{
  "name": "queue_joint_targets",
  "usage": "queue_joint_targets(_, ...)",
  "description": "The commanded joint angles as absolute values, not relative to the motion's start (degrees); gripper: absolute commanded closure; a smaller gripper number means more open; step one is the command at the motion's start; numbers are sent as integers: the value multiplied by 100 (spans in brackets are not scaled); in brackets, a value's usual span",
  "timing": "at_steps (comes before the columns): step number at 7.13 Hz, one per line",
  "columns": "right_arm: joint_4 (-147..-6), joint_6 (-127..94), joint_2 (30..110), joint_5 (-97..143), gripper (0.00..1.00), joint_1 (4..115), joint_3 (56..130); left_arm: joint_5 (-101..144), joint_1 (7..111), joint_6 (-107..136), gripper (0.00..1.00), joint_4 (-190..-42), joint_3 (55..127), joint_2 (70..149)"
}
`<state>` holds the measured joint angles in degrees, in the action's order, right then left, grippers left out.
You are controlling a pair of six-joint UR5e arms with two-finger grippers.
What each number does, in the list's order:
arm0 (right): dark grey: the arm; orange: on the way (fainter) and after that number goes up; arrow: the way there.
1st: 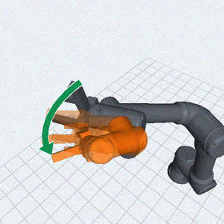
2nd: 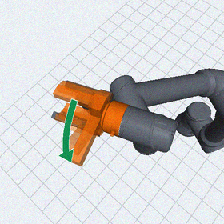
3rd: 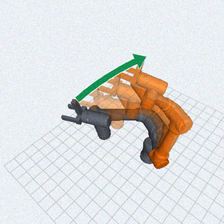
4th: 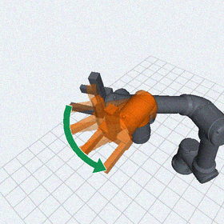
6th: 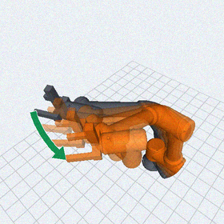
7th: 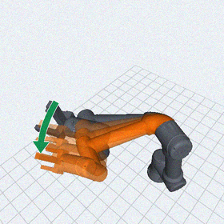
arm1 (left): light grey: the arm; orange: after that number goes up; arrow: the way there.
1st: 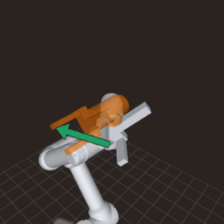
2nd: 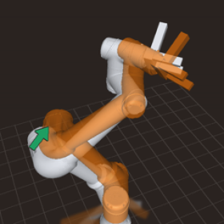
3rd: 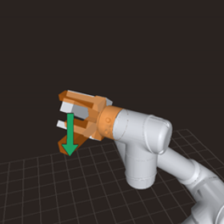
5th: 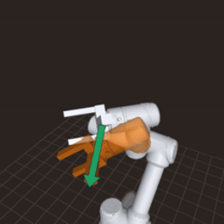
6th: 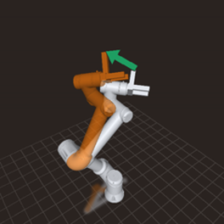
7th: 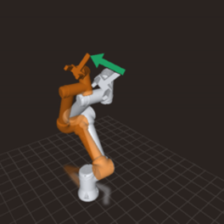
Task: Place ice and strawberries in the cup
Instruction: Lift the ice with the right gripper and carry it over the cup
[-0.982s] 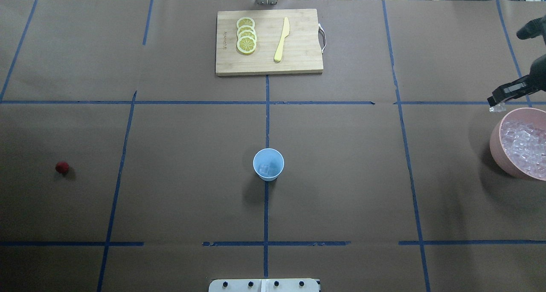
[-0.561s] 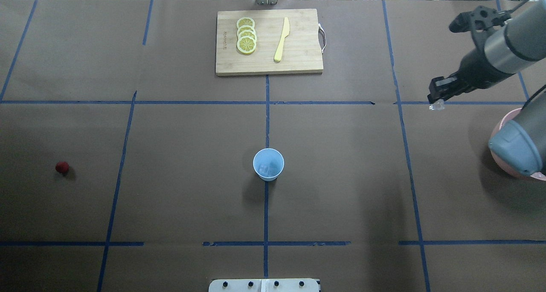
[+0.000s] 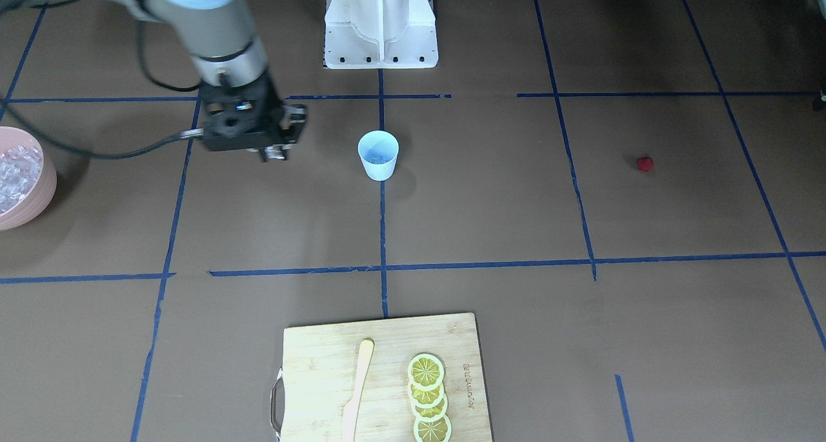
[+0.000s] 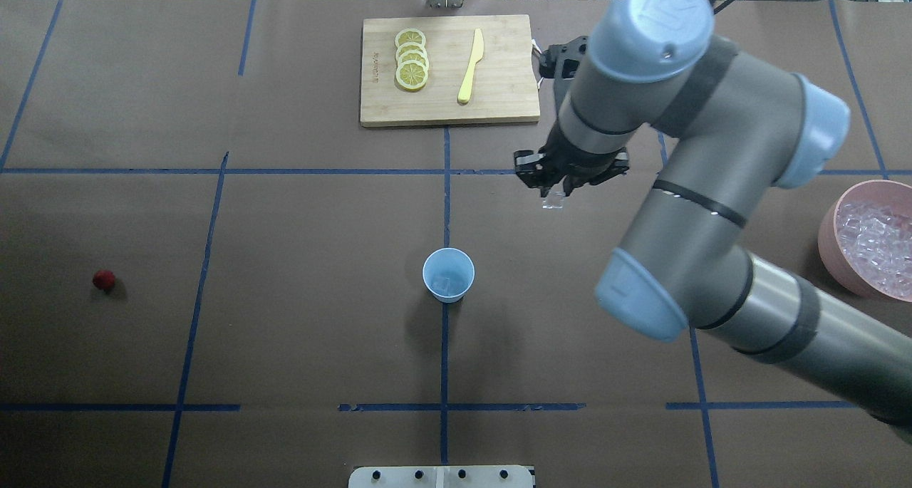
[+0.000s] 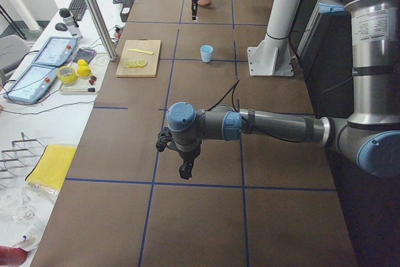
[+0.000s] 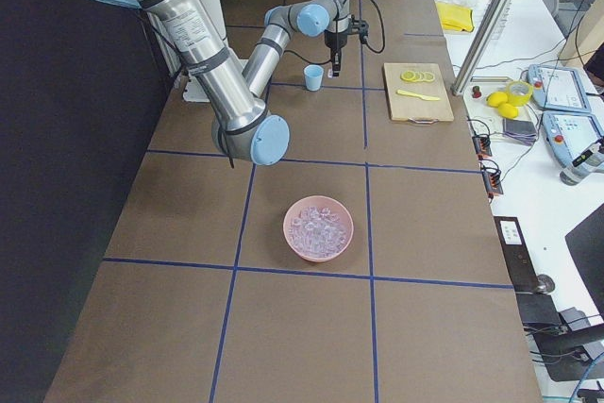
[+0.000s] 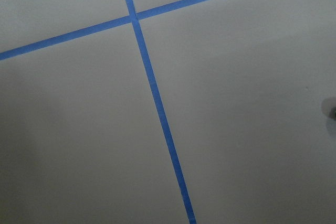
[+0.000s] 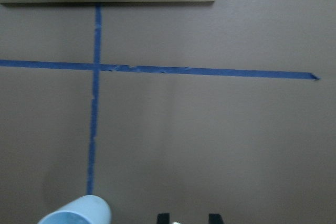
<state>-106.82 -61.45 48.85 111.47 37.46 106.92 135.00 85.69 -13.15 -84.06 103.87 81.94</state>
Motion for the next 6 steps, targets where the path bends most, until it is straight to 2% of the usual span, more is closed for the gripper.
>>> queue_joint_targets(1,-10731,-7099,3845,10575,98,3061,9804,13500,8569,-1318,0,-8402,10380,8191)
queue_joint_targets(3,-10731,-7330,3726,10197,98,2621,9650,13500,8569,-1318,0,-8394,10354,8191)
queue_joint_targets(6,-10740,-7356,3797,10099,97,2531,9642,13500,8569,-1318,0,-8394,10310,8191)
